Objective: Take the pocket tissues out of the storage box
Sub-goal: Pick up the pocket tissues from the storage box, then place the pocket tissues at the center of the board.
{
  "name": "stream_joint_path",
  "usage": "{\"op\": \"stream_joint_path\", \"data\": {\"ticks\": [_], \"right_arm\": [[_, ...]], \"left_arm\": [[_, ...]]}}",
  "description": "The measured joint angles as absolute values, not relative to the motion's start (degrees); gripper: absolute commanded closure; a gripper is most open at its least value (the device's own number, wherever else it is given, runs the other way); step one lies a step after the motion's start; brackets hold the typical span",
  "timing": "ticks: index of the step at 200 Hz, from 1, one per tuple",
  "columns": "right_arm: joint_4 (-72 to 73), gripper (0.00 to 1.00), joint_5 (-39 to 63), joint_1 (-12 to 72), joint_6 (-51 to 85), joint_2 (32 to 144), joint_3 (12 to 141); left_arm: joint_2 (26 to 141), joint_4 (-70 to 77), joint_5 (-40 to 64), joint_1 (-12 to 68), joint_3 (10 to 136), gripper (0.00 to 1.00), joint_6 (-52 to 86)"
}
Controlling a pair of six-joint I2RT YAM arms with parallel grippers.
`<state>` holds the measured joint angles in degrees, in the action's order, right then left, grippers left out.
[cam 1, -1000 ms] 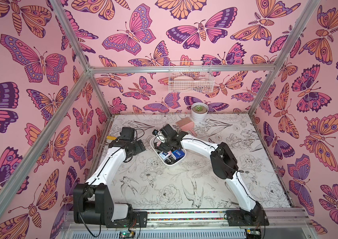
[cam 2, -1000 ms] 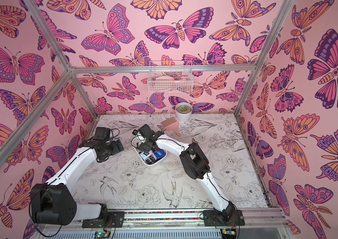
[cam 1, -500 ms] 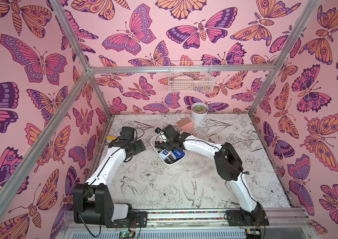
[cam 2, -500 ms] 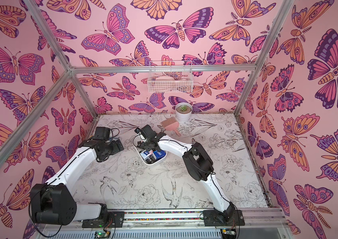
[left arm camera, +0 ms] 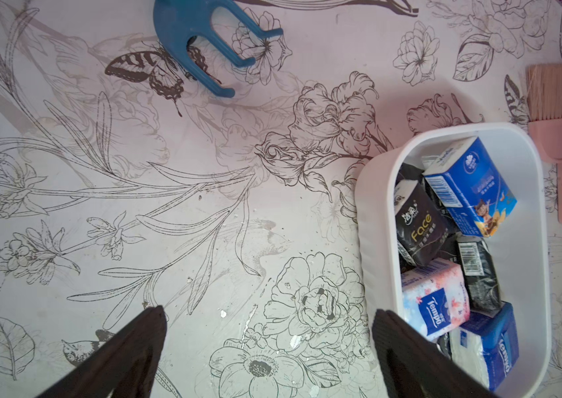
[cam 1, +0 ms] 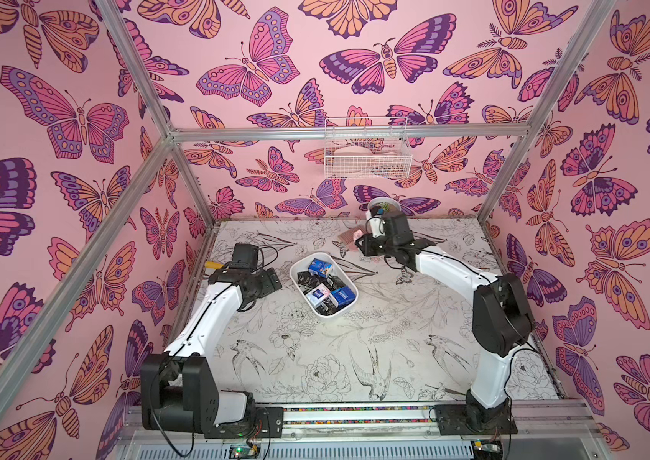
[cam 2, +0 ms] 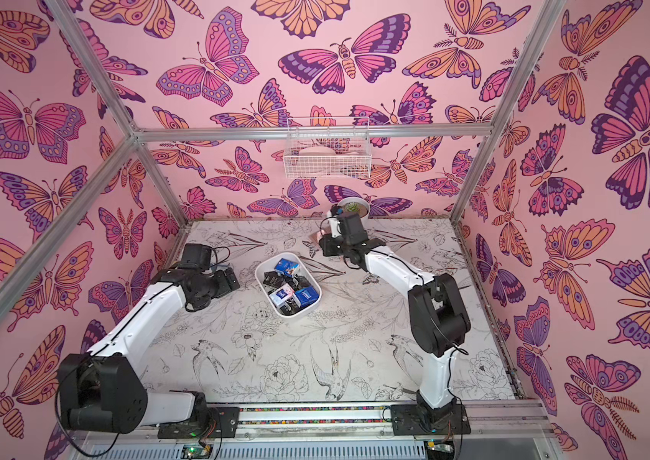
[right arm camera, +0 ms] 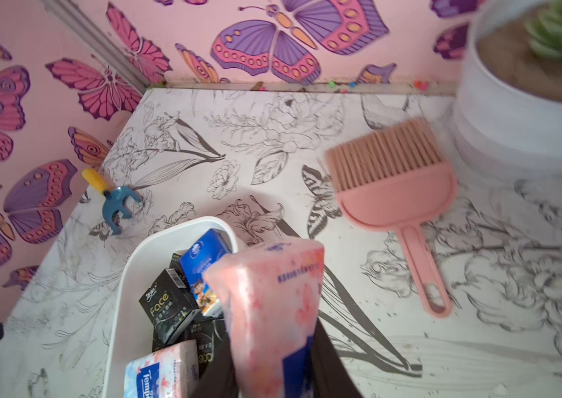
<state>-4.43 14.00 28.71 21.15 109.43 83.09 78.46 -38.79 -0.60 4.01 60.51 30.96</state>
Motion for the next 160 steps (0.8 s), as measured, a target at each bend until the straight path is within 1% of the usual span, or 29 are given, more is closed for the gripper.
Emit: {"op": "stream_joint_path", "data": {"ticks": [18, 32, 75, 113, 128, 160], "right_arm": [[-2.0, 0.75, 17.58, 24.38, 25.61, 109.97, 77.34], [-1.69, 0.74, 19.2, 22.94, 27.59, 110.59, 73.45], [-1.48, 0.72, 22.17, 23.24, 32.03, 111.04, 68.25], [-1.45, 0.67, 22.04, 23.09, 34.35, 111.04, 66.57], [-1.72, 0.64, 21.78, 22.92, 34.61, 111.04, 65.3], [-2.96, 0.49, 21.08, 21.96, 34.59, 110.67, 63.57]], "left_arm": [[78.46, -38.85, 0.1, 4.21, 61.19, 0.0, 30.79], [78.46, -38.87, 0.27, 4.58, 61.65, 0.0, 30.65], [78.91, -38.85, 0.49, 6.15, 62.92, 0.0, 30.65], [79.92, -38.89, 0.47, 7.2, 63.2, 0.0, 30.65], [80.03, -38.87, 0.47, 7.2, 63.2, 0.0, 30.65], [80.07, -38.87, 0.47, 7.2, 63.2, 0.0, 30.65]]}}
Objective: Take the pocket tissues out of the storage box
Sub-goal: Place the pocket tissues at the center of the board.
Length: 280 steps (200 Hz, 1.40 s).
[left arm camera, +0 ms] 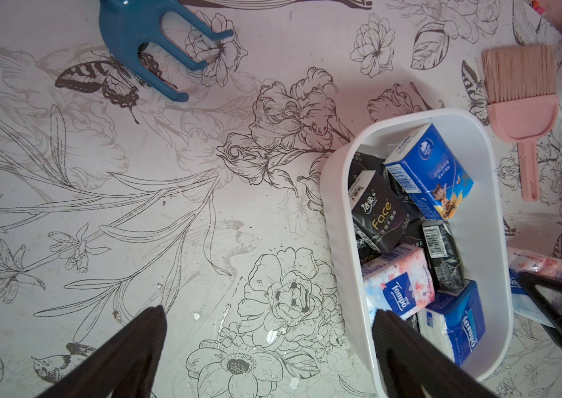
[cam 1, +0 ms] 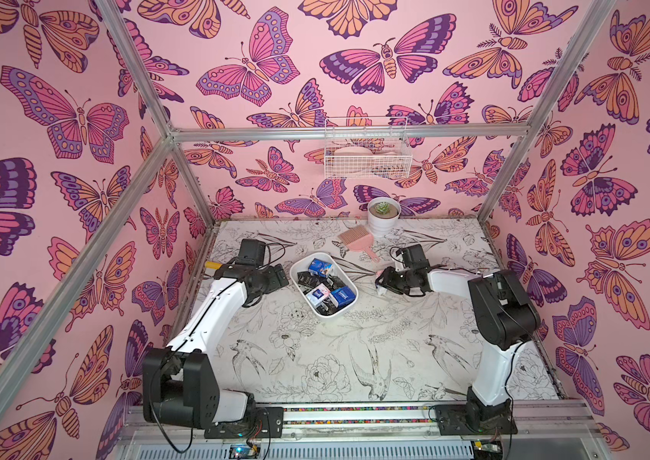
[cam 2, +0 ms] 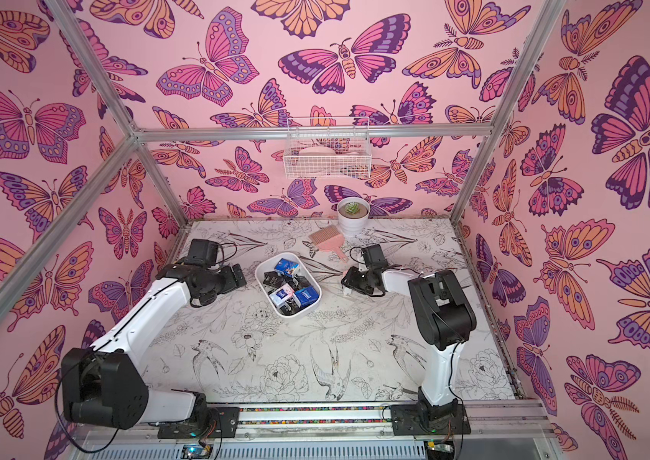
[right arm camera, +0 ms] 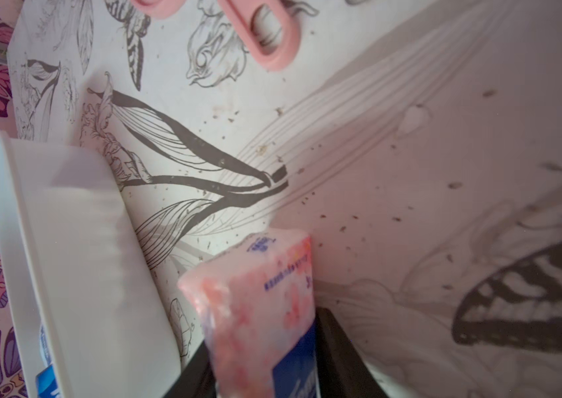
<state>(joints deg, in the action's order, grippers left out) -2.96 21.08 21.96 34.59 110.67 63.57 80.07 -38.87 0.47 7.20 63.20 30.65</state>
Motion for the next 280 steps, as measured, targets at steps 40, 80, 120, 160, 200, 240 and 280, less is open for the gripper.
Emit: {"op": "stream_joint_path", "data": {"ticks": [40, 80, 120, 160, 200, 240, 280], "right_arm": [[-8.29, 0.39, 16.75, 20.12, 32.69, 105.97, 62.52], [-13.89, 0.37, 12.03, 19.53, 28.95, 100.22, 62.59], [-17.15, 0.47, 9.58, 19.53, 26.44, 100.12, 62.7], [-17.52, 0.56, 8.6, 19.53, 24.73, 103.04, 62.92], [-18.09, 0.62, 8.62, 19.53, 22.33, 107.07, 66.3], [-18.9, 0.59, 8.43, 19.53, 19.75, 107.98, 68.03], [-21.63, 0.52, 7.51, 20.03, 18.26, 106.63, 69.43]], "left_arm": [[80.09, -38.87, 0.49, 7.2, 63.2, 0.0, 30.65], [80.09, -38.87, 0.69, 7.2, 63.61, 0.0, 30.65], [80.09, -38.87, 1.39, 7.2, 63.64, 0.0, 30.65], [80.09, -38.89, 1.78, 7.2, 63.64, 0.0, 30.65], [80.09, -38.89, 2.02, 7.2, 63.64, 0.0, 30.61], [80.03, -38.89, 2.02, 7.2, 63.59, 0.0, 30.41], [79.77, -38.89, 1.93, 7.2, 63.4, 0.0, 30.04]]}}
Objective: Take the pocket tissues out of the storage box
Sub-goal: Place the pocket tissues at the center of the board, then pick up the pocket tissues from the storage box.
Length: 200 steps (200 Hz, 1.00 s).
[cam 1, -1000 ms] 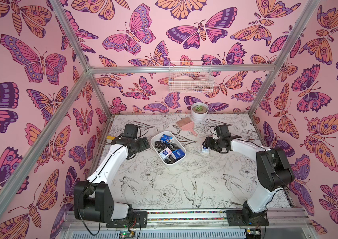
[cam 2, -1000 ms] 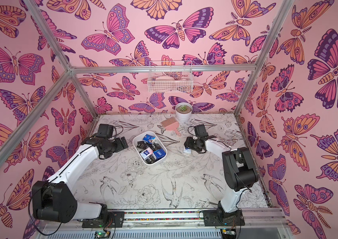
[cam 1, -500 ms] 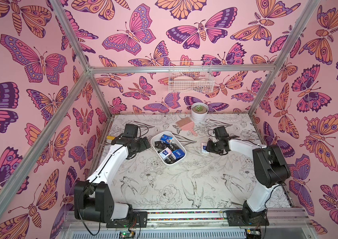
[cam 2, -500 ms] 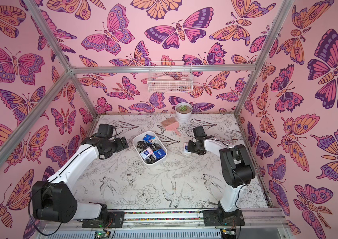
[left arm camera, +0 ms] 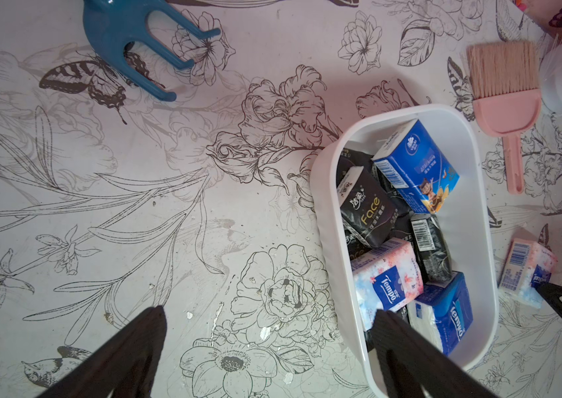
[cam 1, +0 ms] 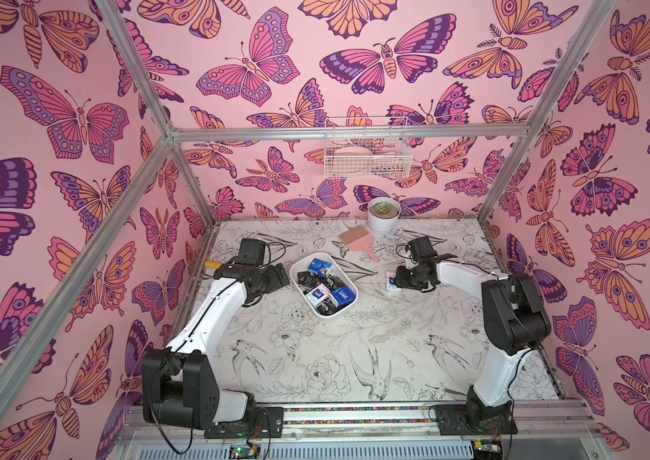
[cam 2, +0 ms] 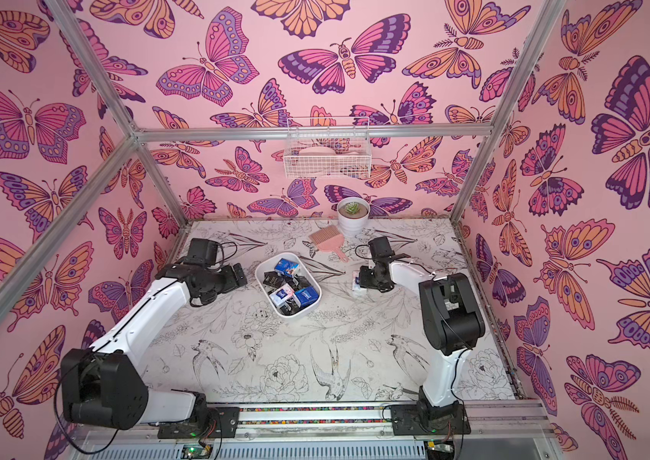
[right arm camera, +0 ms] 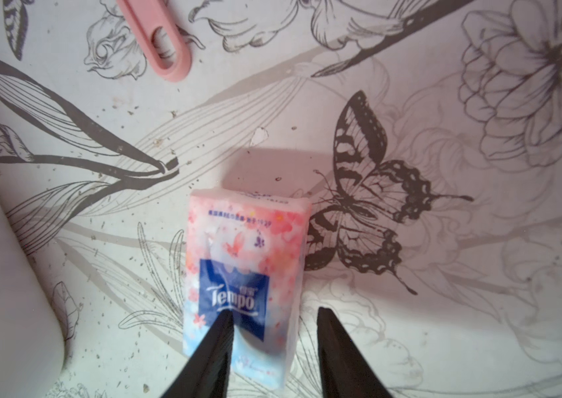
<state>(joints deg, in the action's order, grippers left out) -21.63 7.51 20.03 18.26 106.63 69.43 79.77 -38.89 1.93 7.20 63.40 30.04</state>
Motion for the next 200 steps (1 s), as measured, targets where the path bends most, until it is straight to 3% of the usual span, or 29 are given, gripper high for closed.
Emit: {"op": "stream_joint_path", "data": {"ticks": [64, 119, 200], "right_arm": [[-26.81, 0.4, 1.93, 31.57, 10.98, 102.89, 82.35], [-28.12, 0.36, -5.67, 46.57, -1.85, 117.69, 101.43], [-30.09, 0.28, -14.59, 48.9, -14.46, 134.04, 115.02]], "left_arm": [[79.31, -38.89, 1.72, 7.16, 63.22, 0.0, 29.8], [79.61, -38.96, 1.78, 7.03, 63.13, 0.0, 29.87], [79.61, -39.13, 2.17, 6.15, 62.65, 0.0, 30.06]]}}
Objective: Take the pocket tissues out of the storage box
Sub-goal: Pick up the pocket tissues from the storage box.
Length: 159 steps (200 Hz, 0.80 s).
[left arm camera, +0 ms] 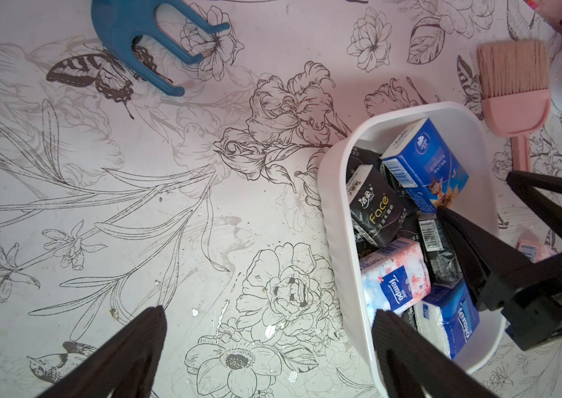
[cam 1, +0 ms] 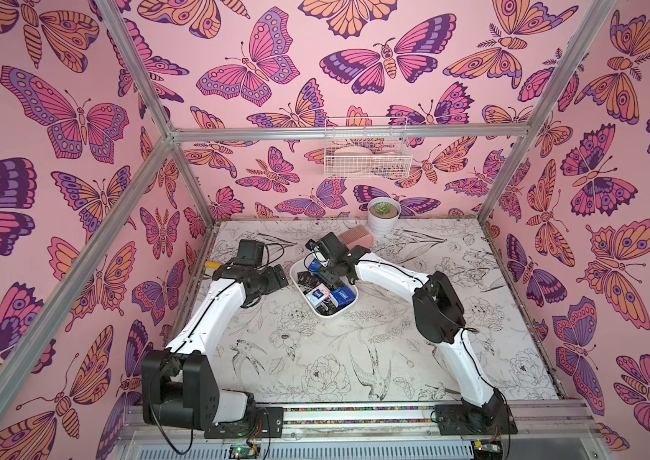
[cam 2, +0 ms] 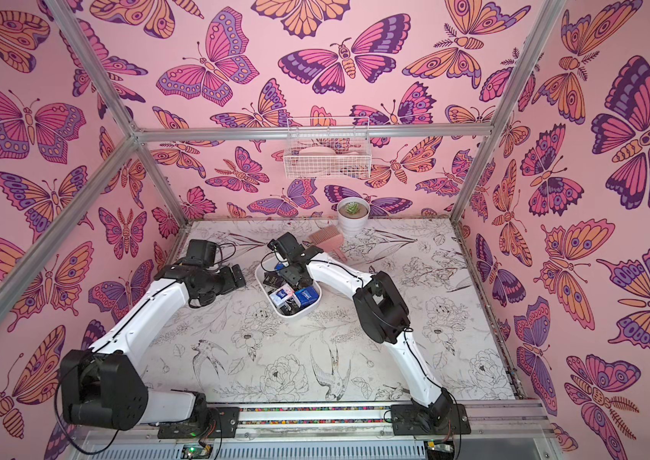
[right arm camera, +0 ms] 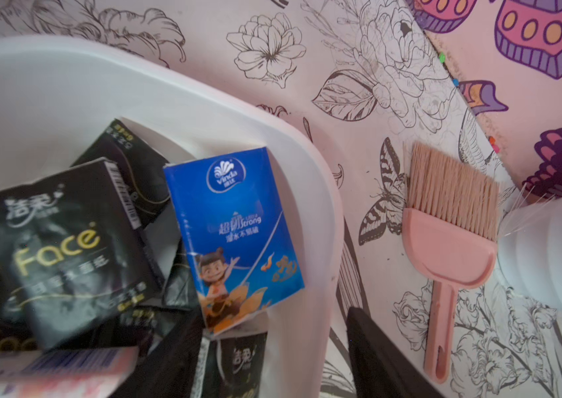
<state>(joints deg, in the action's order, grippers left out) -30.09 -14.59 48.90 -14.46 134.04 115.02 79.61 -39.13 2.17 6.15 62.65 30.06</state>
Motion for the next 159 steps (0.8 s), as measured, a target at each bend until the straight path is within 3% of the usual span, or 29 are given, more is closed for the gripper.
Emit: {"op": "stream_joint_path", "data": {"ticks": [101, 159], "right_arm": [[-31.16, 0.23, -14.72, 49.65, -16.91, 136.59, 118.87], [-32.1, 0.26, -14.52, 49.67, -16.99, 141.86, 125.47]], "left_arm": [[78.87, -40.27, 2.17, 5.13, 62.0, 0.0, 30.04], [78.74, -40.91, 2.17, 4.91, 62.0, 0.0, 29.82]]}}
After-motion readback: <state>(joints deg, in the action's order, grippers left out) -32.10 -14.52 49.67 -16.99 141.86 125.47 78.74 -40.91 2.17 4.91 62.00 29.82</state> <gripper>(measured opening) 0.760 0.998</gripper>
